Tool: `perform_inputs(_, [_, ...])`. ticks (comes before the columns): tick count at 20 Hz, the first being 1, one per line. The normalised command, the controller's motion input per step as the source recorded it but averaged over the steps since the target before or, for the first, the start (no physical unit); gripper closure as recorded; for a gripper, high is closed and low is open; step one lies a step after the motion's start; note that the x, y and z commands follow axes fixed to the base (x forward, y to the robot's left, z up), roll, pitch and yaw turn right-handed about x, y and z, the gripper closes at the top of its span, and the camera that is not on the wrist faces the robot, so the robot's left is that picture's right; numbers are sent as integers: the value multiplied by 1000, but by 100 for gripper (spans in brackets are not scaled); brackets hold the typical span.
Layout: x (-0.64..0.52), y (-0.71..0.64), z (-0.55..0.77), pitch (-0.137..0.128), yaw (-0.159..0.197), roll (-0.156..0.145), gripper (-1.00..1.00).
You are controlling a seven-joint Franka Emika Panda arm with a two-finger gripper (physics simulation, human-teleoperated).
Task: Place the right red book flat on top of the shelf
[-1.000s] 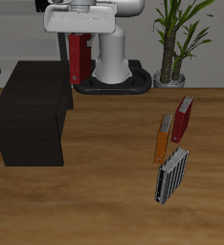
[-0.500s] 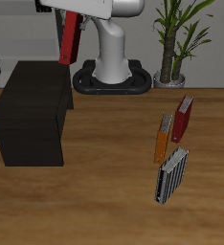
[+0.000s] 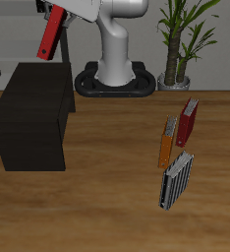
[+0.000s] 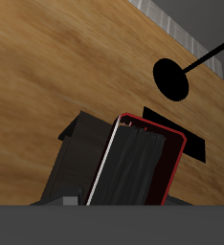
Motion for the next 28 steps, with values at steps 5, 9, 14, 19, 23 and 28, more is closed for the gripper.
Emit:
perform_inputs(5, [110,-277,31,-28,34,-139,100])
perform_inputs(9, [245,-354,-2,-10,16,-137,100])
perform_inputs(14, [240,-340,-52,25,-24,-119,100])
perform_inputs(19, [223,-320,-154,29,-1,-73,100])
perform_inputs(23, [302,-369,-280,63,7,-81,100])
perform_inputs(28, [82,-55,-107,25,-2,-31,100])
